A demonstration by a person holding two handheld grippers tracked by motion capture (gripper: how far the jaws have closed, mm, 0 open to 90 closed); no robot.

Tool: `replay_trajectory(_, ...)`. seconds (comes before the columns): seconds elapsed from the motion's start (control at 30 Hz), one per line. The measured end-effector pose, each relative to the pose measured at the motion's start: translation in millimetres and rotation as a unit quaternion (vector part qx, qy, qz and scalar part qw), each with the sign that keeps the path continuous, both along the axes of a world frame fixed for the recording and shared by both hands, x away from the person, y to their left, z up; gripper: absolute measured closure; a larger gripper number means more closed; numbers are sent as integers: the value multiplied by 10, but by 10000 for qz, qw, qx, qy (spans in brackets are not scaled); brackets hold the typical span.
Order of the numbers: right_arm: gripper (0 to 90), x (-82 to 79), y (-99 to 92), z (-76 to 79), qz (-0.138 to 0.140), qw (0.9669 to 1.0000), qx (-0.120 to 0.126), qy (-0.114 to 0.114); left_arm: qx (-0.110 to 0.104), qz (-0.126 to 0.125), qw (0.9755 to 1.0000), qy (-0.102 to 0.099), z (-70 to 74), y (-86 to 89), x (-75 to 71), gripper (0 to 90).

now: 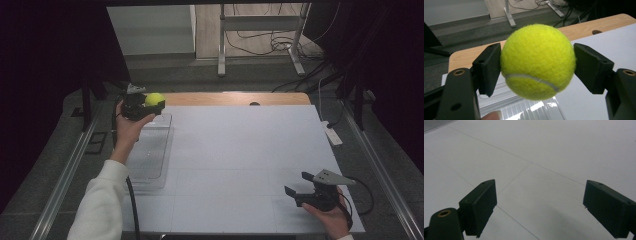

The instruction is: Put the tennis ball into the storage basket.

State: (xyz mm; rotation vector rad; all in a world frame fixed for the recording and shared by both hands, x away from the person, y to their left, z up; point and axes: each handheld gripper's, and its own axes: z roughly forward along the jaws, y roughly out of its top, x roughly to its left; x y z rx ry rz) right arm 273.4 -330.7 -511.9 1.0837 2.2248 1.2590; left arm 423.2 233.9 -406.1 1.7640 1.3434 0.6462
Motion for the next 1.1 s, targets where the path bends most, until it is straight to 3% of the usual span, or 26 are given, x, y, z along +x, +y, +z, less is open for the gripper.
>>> replay_trajectory(0.63, 120, 1, 7, -4, 4, 10000, -23, 15, -12, 250, 9996, 97, -49, 203, 16, 272)
replay_trajectory(1.1, 120, 3, 3, -7, 10, 10000, -26, 14, 52, 329, 9991, 248, -134, 247, 59, 272)
